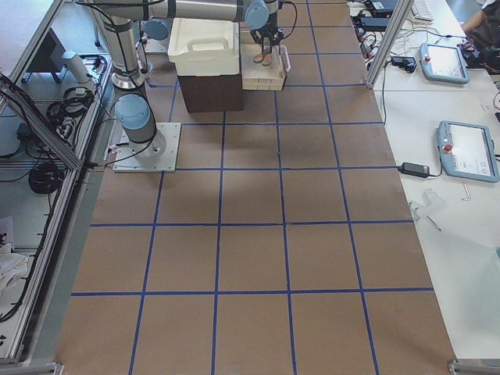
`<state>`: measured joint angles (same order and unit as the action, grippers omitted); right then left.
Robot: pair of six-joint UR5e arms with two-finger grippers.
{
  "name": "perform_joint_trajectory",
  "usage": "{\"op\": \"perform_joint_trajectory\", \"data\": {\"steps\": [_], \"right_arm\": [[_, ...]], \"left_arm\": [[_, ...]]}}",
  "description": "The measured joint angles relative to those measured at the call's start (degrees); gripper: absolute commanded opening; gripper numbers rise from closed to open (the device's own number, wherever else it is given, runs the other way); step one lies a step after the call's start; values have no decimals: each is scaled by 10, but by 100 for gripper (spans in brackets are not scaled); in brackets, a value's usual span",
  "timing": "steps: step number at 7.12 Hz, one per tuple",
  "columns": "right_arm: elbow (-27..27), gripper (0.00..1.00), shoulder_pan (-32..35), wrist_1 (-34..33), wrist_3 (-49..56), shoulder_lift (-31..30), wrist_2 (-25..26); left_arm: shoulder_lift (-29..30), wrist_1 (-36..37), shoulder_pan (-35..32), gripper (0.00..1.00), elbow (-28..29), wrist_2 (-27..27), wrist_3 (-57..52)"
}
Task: Put scissors in drawer and close it
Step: 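Lower the scissors into the open wooden drawer with the right gripper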
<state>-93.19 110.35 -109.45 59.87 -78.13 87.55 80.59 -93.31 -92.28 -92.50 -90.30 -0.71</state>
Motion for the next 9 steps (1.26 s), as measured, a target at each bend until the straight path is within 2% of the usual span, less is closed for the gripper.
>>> {"op": "perform_joint_trajectory", "data": {"steps": [4, 9], "right_arm": [[-3, 0, 39, -43, 55, 39, 0], [-48, 0, 37, -85, 92, 43, -18]], "left_arm": [[-5, -10, -1, 100, -5, 1, 13], [-5, -14, -2, 100, -7, 6, 17]]}}
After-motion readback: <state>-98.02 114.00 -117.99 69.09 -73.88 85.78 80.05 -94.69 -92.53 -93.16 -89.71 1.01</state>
